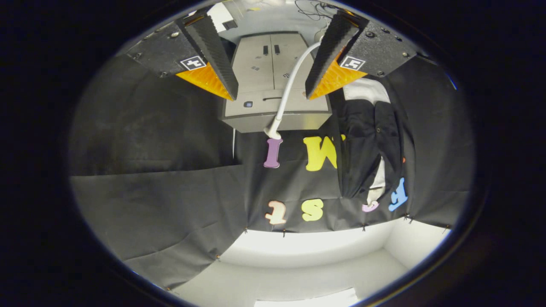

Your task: Iron the clothes twice with a garment steamer, once on the left side and once on the right side.

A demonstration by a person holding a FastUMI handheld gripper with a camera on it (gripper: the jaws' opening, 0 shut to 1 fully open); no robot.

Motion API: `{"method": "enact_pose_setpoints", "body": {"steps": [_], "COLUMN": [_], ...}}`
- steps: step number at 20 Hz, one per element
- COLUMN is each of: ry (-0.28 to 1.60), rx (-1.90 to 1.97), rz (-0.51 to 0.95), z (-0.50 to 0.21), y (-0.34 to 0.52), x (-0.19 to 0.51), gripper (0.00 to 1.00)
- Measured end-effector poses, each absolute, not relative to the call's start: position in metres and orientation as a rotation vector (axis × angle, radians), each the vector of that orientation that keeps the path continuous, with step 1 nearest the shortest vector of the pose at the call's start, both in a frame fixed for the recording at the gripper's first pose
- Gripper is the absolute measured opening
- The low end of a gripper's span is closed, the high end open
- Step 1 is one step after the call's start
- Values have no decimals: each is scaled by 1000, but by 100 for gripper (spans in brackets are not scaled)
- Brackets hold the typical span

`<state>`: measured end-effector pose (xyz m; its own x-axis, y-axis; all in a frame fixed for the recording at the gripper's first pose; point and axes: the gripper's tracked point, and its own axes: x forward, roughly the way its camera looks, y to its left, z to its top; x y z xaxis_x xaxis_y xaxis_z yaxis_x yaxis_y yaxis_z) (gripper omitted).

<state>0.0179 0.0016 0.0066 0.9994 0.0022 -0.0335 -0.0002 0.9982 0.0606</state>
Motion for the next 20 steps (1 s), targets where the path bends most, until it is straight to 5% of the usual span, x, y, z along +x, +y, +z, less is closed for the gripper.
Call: {"method": "enact_pose_setpoints", "body": {"steps": [20], "ry": [231], "rx": [66], "rz": [109], "z": [8], "y": [-2], "x": [376], "gripper": [98]}}
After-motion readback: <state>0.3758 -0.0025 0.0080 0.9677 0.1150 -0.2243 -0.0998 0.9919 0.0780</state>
